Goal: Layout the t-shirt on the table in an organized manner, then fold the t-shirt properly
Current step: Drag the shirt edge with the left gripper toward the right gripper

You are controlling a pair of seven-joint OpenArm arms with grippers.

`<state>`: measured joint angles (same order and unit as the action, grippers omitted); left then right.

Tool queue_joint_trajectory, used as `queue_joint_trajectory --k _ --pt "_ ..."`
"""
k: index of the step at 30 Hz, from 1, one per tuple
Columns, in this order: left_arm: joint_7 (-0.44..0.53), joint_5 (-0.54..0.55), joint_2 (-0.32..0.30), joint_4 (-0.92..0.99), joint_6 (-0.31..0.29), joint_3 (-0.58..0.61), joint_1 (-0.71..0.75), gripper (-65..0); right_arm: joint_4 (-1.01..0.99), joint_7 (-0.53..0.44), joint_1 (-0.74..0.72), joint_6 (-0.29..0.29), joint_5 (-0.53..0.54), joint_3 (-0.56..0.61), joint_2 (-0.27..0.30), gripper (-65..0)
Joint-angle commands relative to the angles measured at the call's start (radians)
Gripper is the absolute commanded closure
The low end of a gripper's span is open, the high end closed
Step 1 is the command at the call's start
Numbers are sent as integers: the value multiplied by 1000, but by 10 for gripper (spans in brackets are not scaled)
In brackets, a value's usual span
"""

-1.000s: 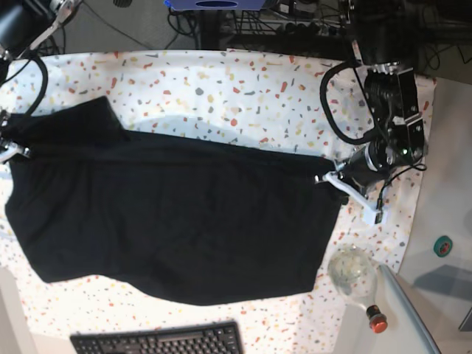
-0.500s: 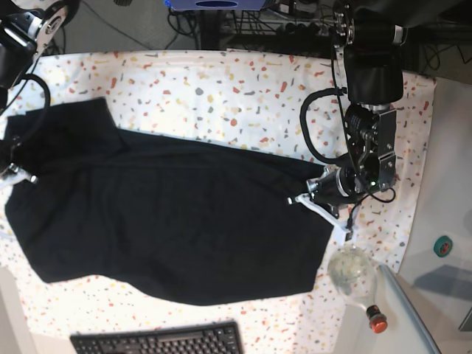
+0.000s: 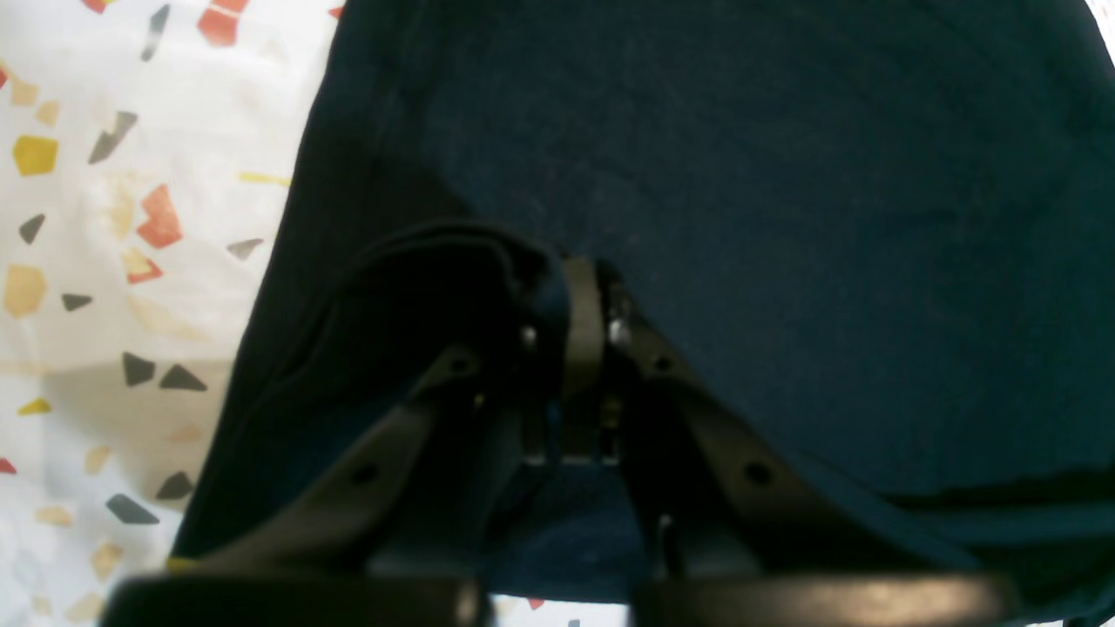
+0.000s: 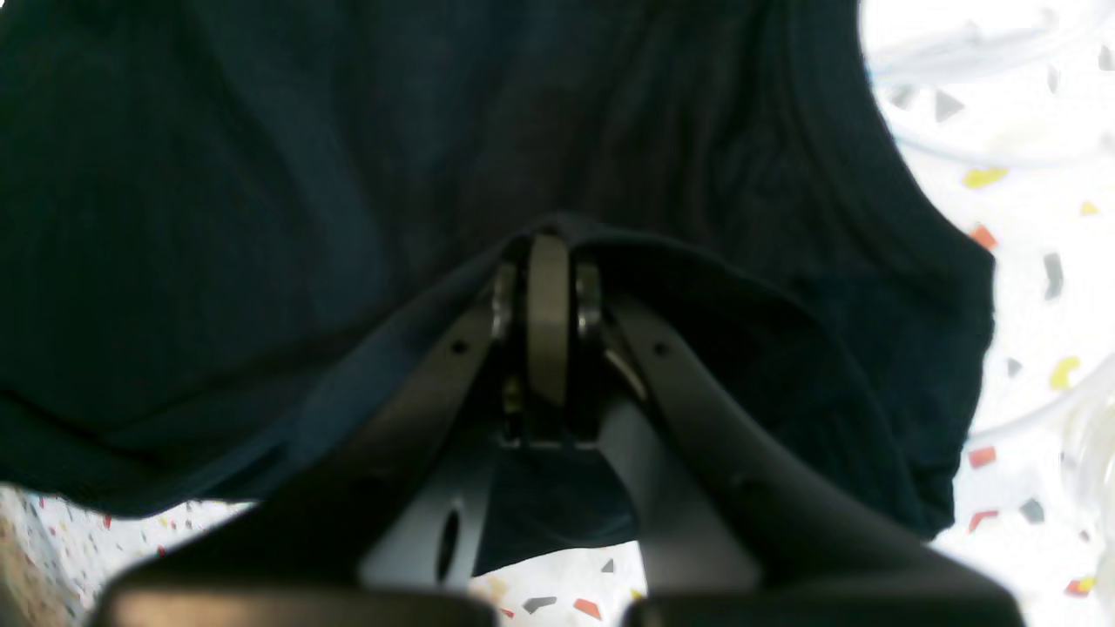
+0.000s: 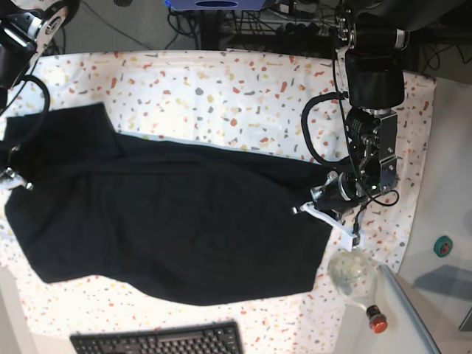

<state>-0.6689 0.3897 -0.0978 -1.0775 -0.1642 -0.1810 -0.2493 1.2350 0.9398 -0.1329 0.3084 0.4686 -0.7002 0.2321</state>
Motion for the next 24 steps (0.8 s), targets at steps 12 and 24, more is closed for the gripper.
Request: queue_joint_trajectory --k 12,24 --pt "76 8 -7 90 33 -4 -63 0 16 -71 -20 -10 14 -3 17 0" --pt "77 13 -13 76 33 -19 -83 -535 85 -64 6 -7 15 -13 20 -359"
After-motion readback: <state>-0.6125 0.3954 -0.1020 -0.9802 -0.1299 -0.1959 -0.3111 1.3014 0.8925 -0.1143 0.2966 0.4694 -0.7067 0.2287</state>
